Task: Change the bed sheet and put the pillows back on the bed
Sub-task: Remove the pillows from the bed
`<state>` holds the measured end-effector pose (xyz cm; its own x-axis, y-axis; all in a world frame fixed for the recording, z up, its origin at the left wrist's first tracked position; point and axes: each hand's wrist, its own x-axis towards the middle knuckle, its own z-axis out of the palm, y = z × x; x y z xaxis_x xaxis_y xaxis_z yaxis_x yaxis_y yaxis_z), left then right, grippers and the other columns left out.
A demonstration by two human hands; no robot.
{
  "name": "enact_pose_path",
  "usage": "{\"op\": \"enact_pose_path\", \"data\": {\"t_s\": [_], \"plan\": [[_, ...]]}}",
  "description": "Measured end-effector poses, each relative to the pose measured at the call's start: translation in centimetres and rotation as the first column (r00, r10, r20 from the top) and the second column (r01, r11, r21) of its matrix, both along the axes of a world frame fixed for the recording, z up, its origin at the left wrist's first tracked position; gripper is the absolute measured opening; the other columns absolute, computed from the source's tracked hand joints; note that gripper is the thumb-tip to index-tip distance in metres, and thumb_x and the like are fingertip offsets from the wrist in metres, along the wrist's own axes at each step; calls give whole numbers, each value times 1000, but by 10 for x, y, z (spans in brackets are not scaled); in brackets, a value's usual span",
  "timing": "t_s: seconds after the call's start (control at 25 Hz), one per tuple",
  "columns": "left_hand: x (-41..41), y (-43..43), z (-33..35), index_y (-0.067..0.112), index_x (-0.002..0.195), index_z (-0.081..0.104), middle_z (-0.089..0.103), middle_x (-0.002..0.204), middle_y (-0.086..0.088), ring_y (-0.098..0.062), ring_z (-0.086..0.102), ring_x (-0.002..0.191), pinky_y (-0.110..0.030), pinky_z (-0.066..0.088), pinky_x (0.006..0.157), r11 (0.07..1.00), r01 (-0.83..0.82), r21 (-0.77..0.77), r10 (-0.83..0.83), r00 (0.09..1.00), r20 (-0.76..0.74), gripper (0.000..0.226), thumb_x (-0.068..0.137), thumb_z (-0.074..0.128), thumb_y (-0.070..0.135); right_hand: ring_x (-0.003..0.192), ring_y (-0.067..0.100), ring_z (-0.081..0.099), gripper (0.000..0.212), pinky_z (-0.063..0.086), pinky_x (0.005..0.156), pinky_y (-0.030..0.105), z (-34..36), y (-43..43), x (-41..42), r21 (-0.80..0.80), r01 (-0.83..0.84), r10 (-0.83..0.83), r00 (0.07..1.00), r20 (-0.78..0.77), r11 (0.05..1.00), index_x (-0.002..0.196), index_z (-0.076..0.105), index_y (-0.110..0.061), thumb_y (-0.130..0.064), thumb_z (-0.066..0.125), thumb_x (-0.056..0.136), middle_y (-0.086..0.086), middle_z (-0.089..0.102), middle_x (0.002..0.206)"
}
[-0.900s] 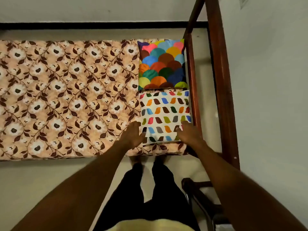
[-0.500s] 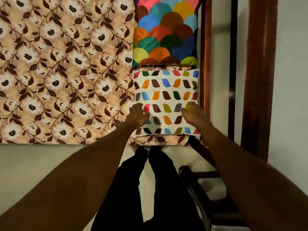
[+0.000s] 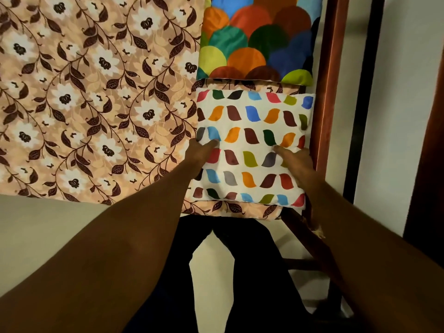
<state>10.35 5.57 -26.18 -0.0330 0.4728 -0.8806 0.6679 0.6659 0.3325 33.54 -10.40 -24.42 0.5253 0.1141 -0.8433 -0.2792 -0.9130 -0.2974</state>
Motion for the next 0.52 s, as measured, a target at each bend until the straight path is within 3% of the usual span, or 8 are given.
{"op": "enact_pose_path", "data": {"t_s": [0.08, 0.24, 0.4, 0.52], "plan": [[-6, -1, 17, 10, 149, 43, 59, 139, -7, -24, 61, 116, -36, 52, 91, 998, -58, 10, 58, 998, 21, 80, 89, 75, 52, 108, 27, 69, 110, 59, 96, 51, 15, -4, -2, 57, 5, -5, 1000, 0, 998, 137, 51, -31, -84, 78, 45, -2, 68, 124], [-28, -5, 81, 11, 147, 43, 57, 129, -5, -25, 58, 115, -37, 51, 98, 993, -82, 80, 80, 996, 32, 73, 92, 75, 46, 111, 26, 68, 74, 58, 95, 45, 86, 5, -25, 109, -62, 58, 998, 40, 992, 138, 53, -27, -64, 79, 80, -1, 67, 126], [-75, 4, 167, 13, 145, 43, 61, 138, -10, -31, 62, 122, -47, 54, 105, 981, -127, 144, 123, 992, 35, 84, 83, 80, 56, 121, 30, 64, 78, 55, 103, 54, 175, 21, -59, 232, -94, 85, 995, 49, 968, 147, 46, -27, -58, 78, 83, 3, 63, 136], [-98, 11, 210, 14, 144, 49, 65, 134, -9, -29, 65, 119, -42, 55, 103, 958, -176, 228, 159, 983, 91, 73, 86, 80, 46, 123, 30, 62, 82, 54, 104, 55, 214, 34, -76, 298, -101, 89, 995, 55, 949, 150, 42, -29, -55, 80, 83, 2, 61, 140]]}}
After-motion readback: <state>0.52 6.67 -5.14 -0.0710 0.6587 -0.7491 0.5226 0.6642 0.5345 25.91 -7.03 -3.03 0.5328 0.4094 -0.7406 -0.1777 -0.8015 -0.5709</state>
